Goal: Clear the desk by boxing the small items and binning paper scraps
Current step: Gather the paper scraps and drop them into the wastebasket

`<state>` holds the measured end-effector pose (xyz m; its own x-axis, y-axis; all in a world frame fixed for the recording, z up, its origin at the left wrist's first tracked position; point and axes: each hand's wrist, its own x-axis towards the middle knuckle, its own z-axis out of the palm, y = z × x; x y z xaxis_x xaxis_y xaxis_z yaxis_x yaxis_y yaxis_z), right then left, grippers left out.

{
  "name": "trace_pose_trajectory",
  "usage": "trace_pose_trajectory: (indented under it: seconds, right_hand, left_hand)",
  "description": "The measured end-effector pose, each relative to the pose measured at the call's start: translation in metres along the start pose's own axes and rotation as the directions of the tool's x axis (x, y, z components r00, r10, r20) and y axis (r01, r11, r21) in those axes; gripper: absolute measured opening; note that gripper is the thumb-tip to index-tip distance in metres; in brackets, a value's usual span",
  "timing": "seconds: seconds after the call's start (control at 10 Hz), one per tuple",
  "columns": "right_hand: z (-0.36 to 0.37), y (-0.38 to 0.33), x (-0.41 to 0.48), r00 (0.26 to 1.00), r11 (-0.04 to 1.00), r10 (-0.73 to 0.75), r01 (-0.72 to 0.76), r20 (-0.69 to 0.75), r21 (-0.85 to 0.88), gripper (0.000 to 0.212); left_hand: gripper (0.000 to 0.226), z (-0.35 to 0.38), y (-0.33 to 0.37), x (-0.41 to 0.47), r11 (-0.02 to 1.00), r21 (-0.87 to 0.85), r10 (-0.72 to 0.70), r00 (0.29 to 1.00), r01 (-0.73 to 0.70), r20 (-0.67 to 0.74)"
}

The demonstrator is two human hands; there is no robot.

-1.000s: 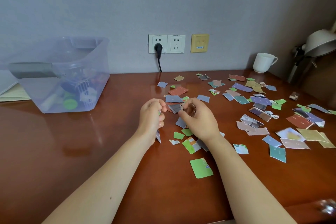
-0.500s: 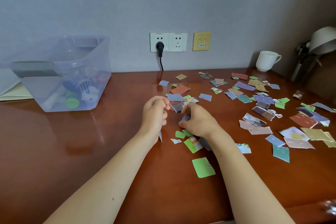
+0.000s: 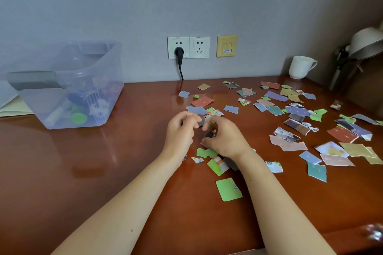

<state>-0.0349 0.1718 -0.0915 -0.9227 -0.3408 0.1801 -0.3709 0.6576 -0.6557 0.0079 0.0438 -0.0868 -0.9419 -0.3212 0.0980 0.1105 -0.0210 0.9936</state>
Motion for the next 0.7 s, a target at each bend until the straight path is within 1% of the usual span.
trace_pose_trajectory:
  seconds: [0.1, 0.2, 0.4, 0.6, 0.7]
  right_hand:
    - [-0.0003, 0.0007, 0.0004, 1.000, 1.000, 0.024, -0.024, 0.005, 0.010, 0.023]
    - [-0.0014, 0.0012, 0.0005, 1.000, 1.000, 0.016, -0.016, -0.007, 0.005, 0.023]
    - [-0.0018, 0.0028, -0.0001, 0.999, 0.998, 0.036, -0.036, 0.001, -0.053, 0.021]
    - [0.0024, 0.0065, -0.0029, 1.000, 0.986, -0.019, 0.021, 0.015, -0.167, 0.010]
    - [0.0043, 0.0049, -0.0049, 0.998, 0.979, -0.053, 0.055, 0.015, -0.197, 0.003]
  left_hand:
    - [0.015, -0.0014, 0.0033, 0.0006, 0.997, -0.071, -0.016, 1.000, 0.015, -0.015]
    - [0.015, -0.0039, 0.0071, 0.0012, 0.991, -0.130, -0.022, 0.999, 0.018, -0.034]
    - [0.018, -0.0059, 0.0078, 0.0004, 0.984, -0.175, -0.046, 0.998, 0.037, -0.047]
    - [0.018, -0.0043, 0.0070, 0.0006, 0.987, -0.153, -0.047, 0.998, 0.039, -0.047]
    - [0.017, -0.0040, 0.0071, 0.0002, 0.986, -0.159, -0.050, 0.998, 0.042, -0.044]
